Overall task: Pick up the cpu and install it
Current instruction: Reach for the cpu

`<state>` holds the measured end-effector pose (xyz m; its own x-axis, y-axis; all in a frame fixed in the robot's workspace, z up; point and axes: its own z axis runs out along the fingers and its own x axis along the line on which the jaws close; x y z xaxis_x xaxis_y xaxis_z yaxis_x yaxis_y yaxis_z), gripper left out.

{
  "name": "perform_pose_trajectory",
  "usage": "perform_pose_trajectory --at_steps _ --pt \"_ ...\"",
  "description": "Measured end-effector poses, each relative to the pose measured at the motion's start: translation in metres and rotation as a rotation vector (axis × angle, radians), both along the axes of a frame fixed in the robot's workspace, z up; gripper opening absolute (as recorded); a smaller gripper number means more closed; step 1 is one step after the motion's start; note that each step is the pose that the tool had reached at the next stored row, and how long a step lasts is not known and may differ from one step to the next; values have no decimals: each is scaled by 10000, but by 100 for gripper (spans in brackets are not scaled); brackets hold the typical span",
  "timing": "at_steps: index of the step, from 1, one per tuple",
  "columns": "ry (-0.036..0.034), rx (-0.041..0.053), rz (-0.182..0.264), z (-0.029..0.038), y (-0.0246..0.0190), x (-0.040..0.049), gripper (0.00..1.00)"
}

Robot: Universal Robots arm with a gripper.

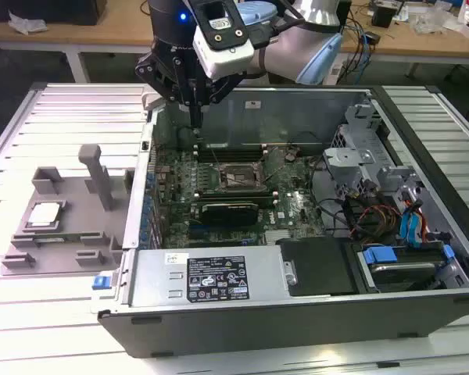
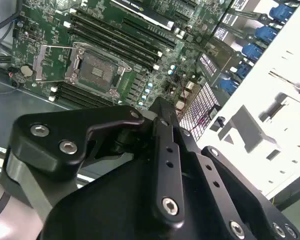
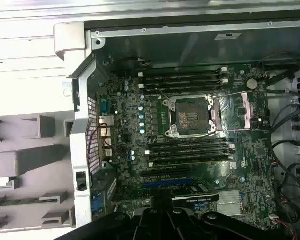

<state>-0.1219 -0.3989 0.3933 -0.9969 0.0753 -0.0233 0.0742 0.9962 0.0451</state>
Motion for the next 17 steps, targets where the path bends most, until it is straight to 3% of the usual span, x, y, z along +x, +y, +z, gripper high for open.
perform_pose_trajectory --at_steps 11,17 --pt "0 0 2 0 0 -1 11" --pt "-1 1 0 0 0 -45 11"
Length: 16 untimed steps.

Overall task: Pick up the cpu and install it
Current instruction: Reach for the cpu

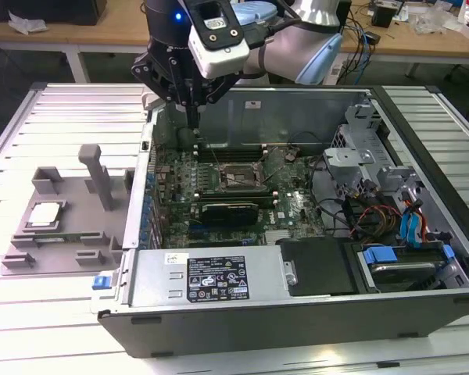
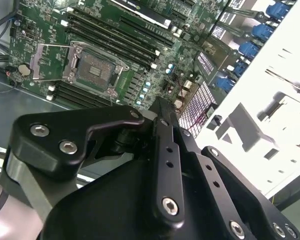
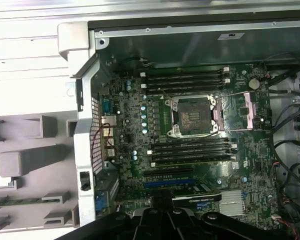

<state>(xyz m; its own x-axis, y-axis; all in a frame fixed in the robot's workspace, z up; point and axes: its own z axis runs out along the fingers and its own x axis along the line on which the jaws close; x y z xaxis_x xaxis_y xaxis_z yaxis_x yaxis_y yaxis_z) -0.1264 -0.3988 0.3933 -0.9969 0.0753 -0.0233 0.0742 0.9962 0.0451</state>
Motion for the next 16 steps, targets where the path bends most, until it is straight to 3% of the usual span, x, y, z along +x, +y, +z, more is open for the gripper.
perform_pose_trajectory --at_steps 6,16 --pt "0 0 1 0 0 -115 11" --pt "-5 0 1 0 0 -455 11"
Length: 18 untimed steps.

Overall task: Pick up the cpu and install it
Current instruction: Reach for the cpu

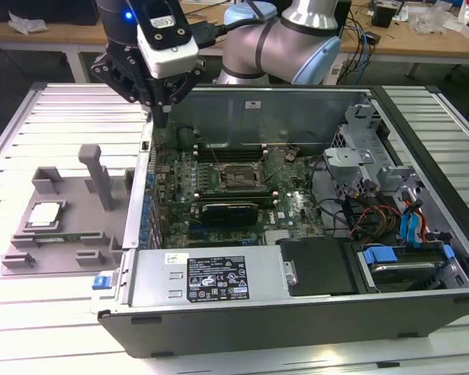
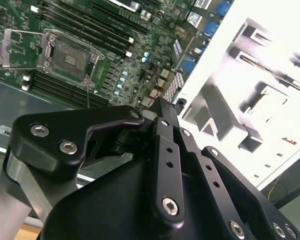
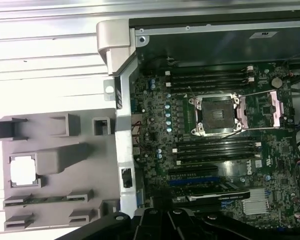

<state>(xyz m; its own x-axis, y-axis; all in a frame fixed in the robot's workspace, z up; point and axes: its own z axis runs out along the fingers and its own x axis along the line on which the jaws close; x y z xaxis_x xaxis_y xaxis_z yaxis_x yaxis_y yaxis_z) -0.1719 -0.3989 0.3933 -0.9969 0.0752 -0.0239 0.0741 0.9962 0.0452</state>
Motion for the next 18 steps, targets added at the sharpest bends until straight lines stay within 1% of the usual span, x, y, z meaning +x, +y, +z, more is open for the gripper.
perform_pose_trajectory --at_steps 9,12,16,18 --pt "-8 -1 0 0 0 -166 11" --pt "-15 0 -2 0 0 -277 11" --pt "-22 0 -1 0 0 -350 11" --pt "-33 0 -2 0 0 -446 11"
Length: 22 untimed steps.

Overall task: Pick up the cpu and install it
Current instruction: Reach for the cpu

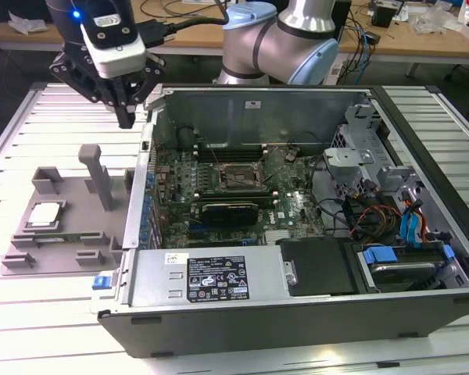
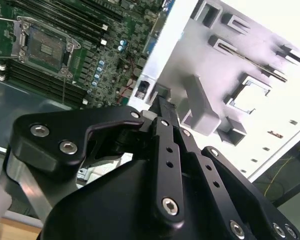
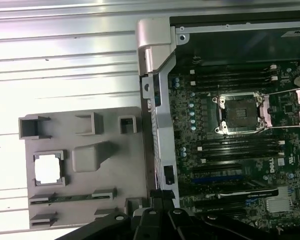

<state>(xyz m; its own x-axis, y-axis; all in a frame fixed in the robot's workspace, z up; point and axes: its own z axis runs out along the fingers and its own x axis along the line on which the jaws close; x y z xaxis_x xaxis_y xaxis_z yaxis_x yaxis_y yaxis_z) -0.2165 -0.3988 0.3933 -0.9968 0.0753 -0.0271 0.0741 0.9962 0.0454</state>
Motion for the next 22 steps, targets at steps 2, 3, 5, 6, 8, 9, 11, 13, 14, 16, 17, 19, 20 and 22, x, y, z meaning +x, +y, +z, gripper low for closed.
perform_pose_trajectory --at_steps 2,3,5,6,8,9,11,13,14,16,17,19,20,22 --pt "-6 -1 1 0 0 -44 11" --pt "-9 -1 1 0 0 -66 11" --pt "-17 0 1 0 0 -121 11" --pt "-20 1 1 0 0 -144 11" --pt "-30 0 0 0 0 -212 11" --pt "-35 0 1 0 0 -252 11" --pt "-47 -1 1 0 0 -339 11" --pt "-55 -1 0 0 0 -392 11" --pt "-58 -1 0 0 0 -415 11" --pt "-67 -1 1 0 0 -473 11" --pt "-73 0 1 0 0 -509 11" --pt "-86 -1 0 0 0 -593 11" --pt "-92 0 0 0 0 -627 11" --pt "-101 0 1 0 0 -681 11"
